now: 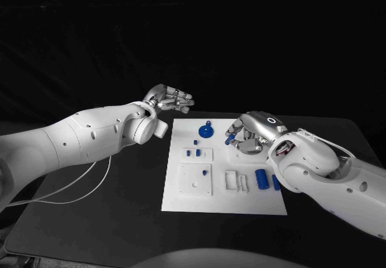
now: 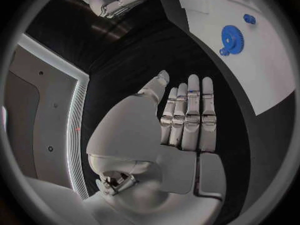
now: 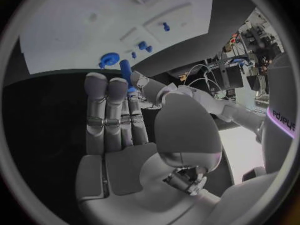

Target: Assemble the parts on the task board

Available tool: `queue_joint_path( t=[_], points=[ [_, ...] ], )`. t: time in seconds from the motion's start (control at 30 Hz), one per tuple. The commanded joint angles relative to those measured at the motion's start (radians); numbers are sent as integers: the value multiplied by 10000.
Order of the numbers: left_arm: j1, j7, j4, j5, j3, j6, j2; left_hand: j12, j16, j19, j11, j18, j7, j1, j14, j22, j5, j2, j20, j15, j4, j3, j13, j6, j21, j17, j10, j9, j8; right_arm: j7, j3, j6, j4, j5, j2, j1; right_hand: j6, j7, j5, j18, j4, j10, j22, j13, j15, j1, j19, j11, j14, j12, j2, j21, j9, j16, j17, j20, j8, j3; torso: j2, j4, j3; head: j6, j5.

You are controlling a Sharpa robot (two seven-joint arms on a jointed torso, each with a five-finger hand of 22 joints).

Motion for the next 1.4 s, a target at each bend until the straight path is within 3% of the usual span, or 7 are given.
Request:
queue_joint_path(
  t=[0.03, 0.4, 0.63, 0.8, 0.93, 1.4],
  points=[
    [15, 60, -33, 57, 10, 24, 78, -22, -23, -29, -30, -57, 32, 10, -28, 19, -47, 52, -16, -18, -22, 57, -6, 3, 38, 14, -51, -2, -10, 353, -195, -33, 162, 21, 230, -21, 37, 31, 71, 97, 47, 581, 3, 126, -30, 136, 384, -267, 1, 53, -6, -2, -3, -55, 11, -77, 15, -16, -10, 4, -5, 0, 45],
    [11, 62, -69, 78, 9, 79, 219, -21, -25, -34, -27, -54, 35, -2, -31, 51, -46, 61, -14, -16, -17, 65, -6, -6, 40, 14, -56, -2, -9, 684, -1323, 149, 192, -104, 1085, -26, 22, 36, 81, 113, 28, 566, 25, 129, -25, 147, 392, -261, 7, 56, 19, -25, 7, -77, 17, -68, 15, -51, 6, 26, -13, -59, 189],
    [11, 29, 48, 139, 9, 115, 243, -23, -25, -32, -29, -52, 33, -15, -30, 59, -46, 64, -14, -16, -12, 63, -6, -3, 40, 14, -54, -1, -8, 801, -1875, 249, -50, -218, 1390, -40, 21, 39, 93, 126, -1, 565, 33, 149, -25, 134, 392, -257, 10, 56, 28, -42, 18, -79, 16, -66, 15, -43, 9, 17, -7, -141, 313],
    [10, 26, 64, 149, 9, 133, 247, -23, -25, -32, -29, -52, 33, -15, -30, 59, -46, 64, -14, -16, -12, 63, -6, -3, 40, 14, -54, -1, -8, 771, -2094, 361, -200, -353, 1523, -69, 22, 38, 98, 133, -27, 566, 53, 169, -23, 113, 394, -258, 9, 56, 34, -31, 28, -79, 15, -61, 14, -36, 2, 4, 6, -180, 373],
    [10, 25, 69, 152, 9, 151, 248, -21, -27, -41, -29, -51, 24, -23, -39, 89, -45, 77, -10, -13, -21, 67, -6, 22, 31, 12, -57, 1, -3, 492, -2185, 463, -255, -585, 1585, -84, 24, 37, 102, 135, -39, 566, 56, 177, -23, 105, 392, -258, 8, 55, 38, -39, 33, -80, 12, -59, 14, -29, -2, 4, 6, -223, 398],
    [10, -10, 67, 154, 9, 162, 260, -21, -23, -41, -26, -51, 42, -44, -34, 97, -44, 57, -7, -13, -17, 52, -5, -29, 29, 14, -57, -4, -15, 104, -2301, 664, -366, -872, 1701, -137, 45, 30, 109, 128, -97, 582, 121, 224, -20, 31, 393, -263, 14, 54, 29, -20, 61, -73, -10, -53, 13, 54, 1, 3, 0, -280, 437]
  ],
)
